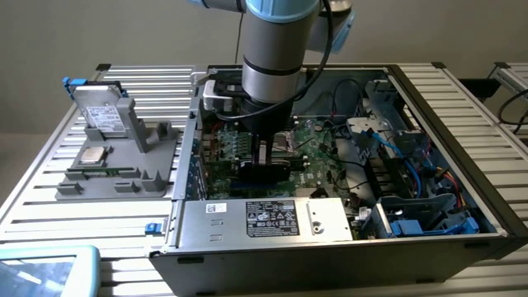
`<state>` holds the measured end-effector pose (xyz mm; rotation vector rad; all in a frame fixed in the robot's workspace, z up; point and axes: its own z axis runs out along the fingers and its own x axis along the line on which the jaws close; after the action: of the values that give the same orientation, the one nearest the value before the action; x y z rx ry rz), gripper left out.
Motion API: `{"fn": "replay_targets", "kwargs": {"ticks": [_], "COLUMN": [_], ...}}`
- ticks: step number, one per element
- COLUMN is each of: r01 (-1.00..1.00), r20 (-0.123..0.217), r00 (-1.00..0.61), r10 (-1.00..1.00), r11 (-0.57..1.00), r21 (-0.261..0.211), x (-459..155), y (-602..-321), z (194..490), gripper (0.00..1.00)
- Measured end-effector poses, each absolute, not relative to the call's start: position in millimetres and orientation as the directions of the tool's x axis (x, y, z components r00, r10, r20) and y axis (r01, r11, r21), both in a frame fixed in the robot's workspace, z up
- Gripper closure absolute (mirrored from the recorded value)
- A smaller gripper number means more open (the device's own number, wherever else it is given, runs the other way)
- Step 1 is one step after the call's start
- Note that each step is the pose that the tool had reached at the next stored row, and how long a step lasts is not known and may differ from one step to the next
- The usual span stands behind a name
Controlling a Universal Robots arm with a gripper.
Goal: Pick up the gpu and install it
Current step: 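Insert the gpu into the slot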
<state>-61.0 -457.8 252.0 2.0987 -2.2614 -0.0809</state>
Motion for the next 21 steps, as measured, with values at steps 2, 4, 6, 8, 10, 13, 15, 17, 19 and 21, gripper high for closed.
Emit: {"fn": "replay_targets", "kwargs": {"ticks": [2, 4, 6, 8, 10, 13, 15, 17, 19, 21], "r01": [-0.994, -0.994, -0.994, -0.994, -0.994, -0.994, -0.994, -0.994, -0.993, -0.993], "r20": [0.004, 0.004, 0.004, 0.004, 0.004, 0.004, 0.005, 0.005, 0.005, 0.005], "r00": [-0.074, -0.074, -0.074, -0.074, -0.074, -0.075, -0.075, -0.078, -0.081, -0.088], "r10": [-0.997, -0.997, -0.997, -0.997, -0.997, -0.997, -0.997, -0.997, -0.997, -0.996], "r11": [0.074, 0.074, 0.074, 0.074, 0.074, 0.075, 0.075, 0.078, 0.081, 0.089], "r21": [0.076, 0.076, 0.076, 0.076, 0.076, 0.077, 0.08, 0.081, 0.082, 0.082], "x": [-61.1, -61.1, -61.1, -61.0, -61.0, -60.9, -60.7, -60.7, -60.1, -59.9], "y": [-457.8, -457.8, -457.8, -457.8, -457.8, -457.8, -458.2, -458.2, -458.2, -458.2], "z": [251.9, 251.9, 251.9, 251.9, 251.9, 251.9, 252.1, 252.2, 252.2, 252.1], "gripper": [0.73, 0.73, 0.73, 0.73, 0.73, 0.73, 0.73, 0.73, 0.73, 0.73]}}
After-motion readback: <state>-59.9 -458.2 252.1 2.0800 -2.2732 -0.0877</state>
